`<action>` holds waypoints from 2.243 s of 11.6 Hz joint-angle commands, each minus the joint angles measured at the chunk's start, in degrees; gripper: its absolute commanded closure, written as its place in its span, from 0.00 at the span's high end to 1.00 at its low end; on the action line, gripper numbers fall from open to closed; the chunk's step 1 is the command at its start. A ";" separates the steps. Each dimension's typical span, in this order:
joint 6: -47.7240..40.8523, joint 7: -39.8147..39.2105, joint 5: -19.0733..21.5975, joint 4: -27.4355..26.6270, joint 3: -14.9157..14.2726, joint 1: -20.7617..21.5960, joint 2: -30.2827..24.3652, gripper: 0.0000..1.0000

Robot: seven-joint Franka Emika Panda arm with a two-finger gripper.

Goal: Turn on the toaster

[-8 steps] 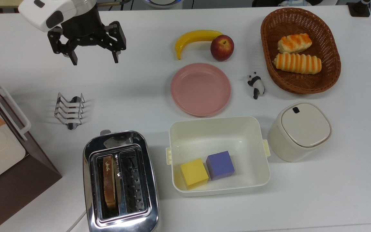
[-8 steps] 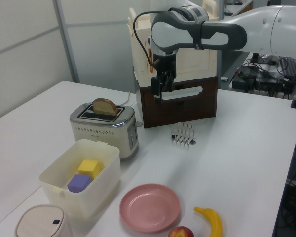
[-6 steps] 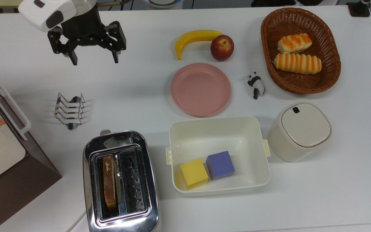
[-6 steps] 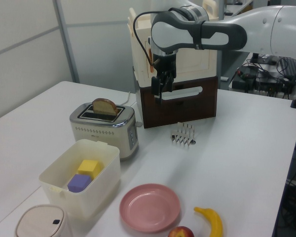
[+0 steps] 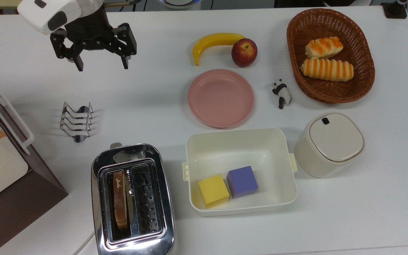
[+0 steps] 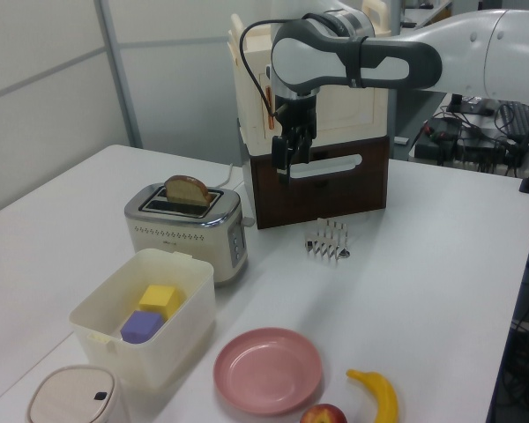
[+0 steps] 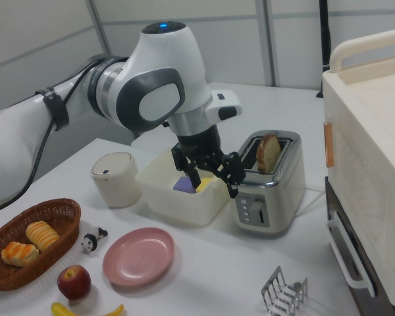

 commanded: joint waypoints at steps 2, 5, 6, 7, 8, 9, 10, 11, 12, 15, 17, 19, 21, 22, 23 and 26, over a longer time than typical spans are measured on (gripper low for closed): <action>-2.69 0.28 -0.83 -2.13 -0.54 0.06 -2.12 0.82; -4.72 0.19 0.05 -1.78 -0.54 -1.87 -2.12 0.14; -4.72 0.10 0.05 -1.78 -0.45 -1.96 -2.12 0.00; -4.72 -0.07 -0.04 -1.78 -0.54 -1.96 -2.12 0.00; -4.55 -0.25 0.05 -1.78 -0.54 -1.96 -2.03 0.00; -4.20 -1.03 0.05 -1.78 -0.63 -2.14 -1.86 0.00; -3.76 -2.26 0.14 -1.78 -0.54 -2.40 -1.68 0.00; -2.80 -4.19 0.66 -1.78 -0.54 -2.49 -1.07 0.00; -0.18 -5.95 1.71 -2.04 -0.54 -2.92 -0.63 0.00; 7.64 -6.14 2.07 -2.13 -0.45 -3.02 2.18 0.00; 13.61 -6.40 5.39 -2.48 -0.45 -3.10 3.59 0.00; 15.93 -11.64 8.13 -3.18 -0.45 -3.45 4.99 0.00; 17.06 -14.31 10.85 -3.18 -0.45 -3.46 6.66 0.00; 19.77 -14.23 11.47 -3.18 -0.11 -3.37 7.45 0.00; 22.58 -14.23 12.00 -3.18 0.25 -3.37 8.50 0.00; 25.95 -14.23 12.88 -3.18 0.51 -2.93 10.62 0.00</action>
